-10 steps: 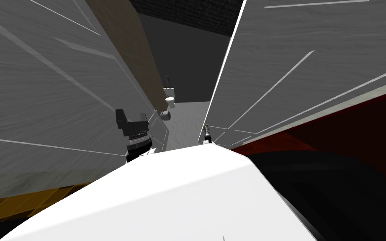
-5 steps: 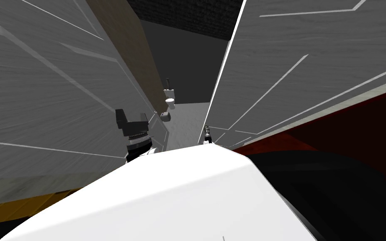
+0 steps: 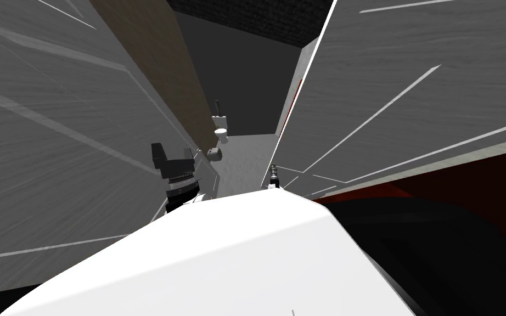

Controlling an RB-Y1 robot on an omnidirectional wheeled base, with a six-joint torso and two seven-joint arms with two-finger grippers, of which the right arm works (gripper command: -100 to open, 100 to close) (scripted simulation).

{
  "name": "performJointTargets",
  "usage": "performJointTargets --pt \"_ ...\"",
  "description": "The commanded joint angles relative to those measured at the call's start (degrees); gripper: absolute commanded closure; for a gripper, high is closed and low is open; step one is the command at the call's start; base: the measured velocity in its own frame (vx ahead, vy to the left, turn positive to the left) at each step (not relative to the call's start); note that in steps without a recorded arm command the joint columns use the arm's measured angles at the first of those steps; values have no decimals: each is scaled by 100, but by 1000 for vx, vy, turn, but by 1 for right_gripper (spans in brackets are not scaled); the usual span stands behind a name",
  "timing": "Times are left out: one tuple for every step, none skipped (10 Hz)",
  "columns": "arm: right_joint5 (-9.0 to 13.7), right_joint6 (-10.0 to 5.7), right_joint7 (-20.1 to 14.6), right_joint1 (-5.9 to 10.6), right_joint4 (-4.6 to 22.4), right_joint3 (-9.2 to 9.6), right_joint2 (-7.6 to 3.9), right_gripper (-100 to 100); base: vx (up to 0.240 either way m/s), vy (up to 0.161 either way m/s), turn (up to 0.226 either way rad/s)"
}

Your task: Push the door open

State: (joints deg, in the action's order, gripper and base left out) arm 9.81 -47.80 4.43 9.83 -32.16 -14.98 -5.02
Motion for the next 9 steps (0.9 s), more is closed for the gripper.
performJointTargets --pt "78 -40 46 44 81 -135 -77 100 181 -18 -34" --pt "115 -38 63 40 85 -193 -95 100 185 -20 -41" --pt "153 -37 81 36 89 -251 -114 100 198 16 -74" --pt "192 -36 100 31 94 -312 -132 100 202 25 -62" --pt "192 -36 100 31 94 -312 -132 100 127 12 -22" --pt "271 -33 138 22 103 -437 -169 100 166 12 -68" --pt "271 -33 138 22 103 -437 -169 100 160 9 -53" --pt "271 -33 138 22 103 -437 -169 100 77 -2 3" --pt "353 -30 177 13 112 -564 -204 100 160 19 -38"
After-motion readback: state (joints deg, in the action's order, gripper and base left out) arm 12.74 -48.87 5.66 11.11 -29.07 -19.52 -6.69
